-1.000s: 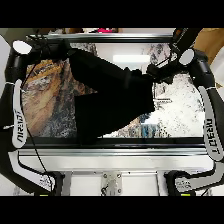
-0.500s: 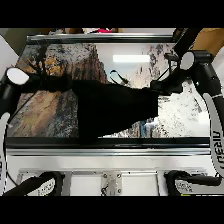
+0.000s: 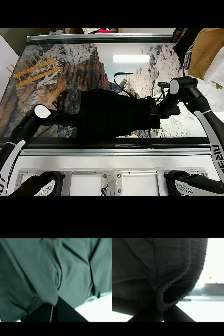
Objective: Fold the clothes and pants, and hang the long-sleeved shirts on hangers.
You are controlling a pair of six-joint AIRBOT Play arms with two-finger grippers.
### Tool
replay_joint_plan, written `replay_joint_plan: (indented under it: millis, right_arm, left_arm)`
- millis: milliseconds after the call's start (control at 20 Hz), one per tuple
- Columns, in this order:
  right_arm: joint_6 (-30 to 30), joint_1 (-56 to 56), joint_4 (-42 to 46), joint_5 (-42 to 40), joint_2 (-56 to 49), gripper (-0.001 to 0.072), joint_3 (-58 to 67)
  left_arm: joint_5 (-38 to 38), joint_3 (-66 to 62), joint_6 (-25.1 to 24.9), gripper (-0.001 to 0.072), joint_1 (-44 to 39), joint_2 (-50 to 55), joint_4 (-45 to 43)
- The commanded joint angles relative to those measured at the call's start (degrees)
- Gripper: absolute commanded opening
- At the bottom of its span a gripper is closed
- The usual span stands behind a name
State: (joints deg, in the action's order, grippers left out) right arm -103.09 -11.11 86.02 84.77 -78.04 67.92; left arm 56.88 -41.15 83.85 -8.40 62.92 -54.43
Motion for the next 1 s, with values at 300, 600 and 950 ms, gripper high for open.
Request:
replay_joint_plan:
  millis: [300, 600, 950]
  right_arm:
    - [0.0, 0.0, -7.4, -3.5, 0.5, 0.0536, -6.4]
    - [7.4, 7.0, -15.8, -2.9, 9.0, 0.0611, -0.7]
    - [20.2, 34.1, -24.6, -5.0, 11.9, 0.072, -9.4]
  left_arm:
    - [-2.7, 4.1, -1.0, 0.0389, -0.5, 3.4, 0.1]
    - [0.5, -0.2, -1.0, 0.0546, 8.9, -10.2, 0.0]
    - [0.5, -0.6, 2.1, 0.0021, 4.5, -18.5, 0.1]
